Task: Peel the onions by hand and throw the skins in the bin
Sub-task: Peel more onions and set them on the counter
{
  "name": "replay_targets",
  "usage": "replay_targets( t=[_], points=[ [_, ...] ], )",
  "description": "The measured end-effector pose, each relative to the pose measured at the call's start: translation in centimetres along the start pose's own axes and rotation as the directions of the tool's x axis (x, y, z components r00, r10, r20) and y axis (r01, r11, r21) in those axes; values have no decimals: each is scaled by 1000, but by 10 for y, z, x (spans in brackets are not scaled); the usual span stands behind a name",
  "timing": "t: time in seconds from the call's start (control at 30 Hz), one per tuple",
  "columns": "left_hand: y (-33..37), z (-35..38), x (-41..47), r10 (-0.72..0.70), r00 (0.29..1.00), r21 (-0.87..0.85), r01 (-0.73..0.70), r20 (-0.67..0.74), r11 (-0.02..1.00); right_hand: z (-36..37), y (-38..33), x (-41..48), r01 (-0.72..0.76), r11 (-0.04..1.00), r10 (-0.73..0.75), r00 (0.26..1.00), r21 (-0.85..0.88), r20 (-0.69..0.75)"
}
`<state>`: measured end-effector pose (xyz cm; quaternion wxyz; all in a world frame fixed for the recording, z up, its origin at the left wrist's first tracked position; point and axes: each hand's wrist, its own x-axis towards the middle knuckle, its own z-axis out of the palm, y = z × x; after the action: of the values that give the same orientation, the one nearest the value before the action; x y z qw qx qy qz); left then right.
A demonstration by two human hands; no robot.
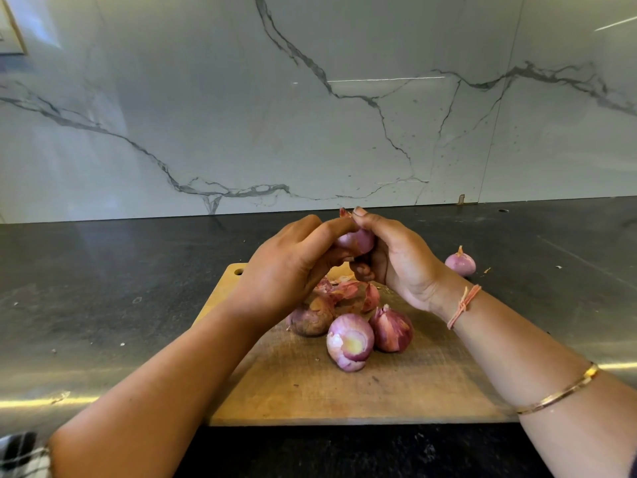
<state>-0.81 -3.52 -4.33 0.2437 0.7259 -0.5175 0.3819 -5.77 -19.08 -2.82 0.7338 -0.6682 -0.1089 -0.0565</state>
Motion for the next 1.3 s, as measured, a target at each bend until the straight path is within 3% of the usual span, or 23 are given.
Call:
replay_targets(
  t=[0.73,0.9,1.3],
  points=[
    [-2,-1,-1,50,999,119,-50,6,992,0,1,0,0,997,-3,1000,-83,-28],
    [-3,0,0,27,1000,111,-27,6,993,0,-2,-3,15,984,-22,999,-177,-36],
    [1,-2,0,8,1000,71,-9,13,997,0,-2,-3,-11,987,2,998,-158,-58]
  ],
)
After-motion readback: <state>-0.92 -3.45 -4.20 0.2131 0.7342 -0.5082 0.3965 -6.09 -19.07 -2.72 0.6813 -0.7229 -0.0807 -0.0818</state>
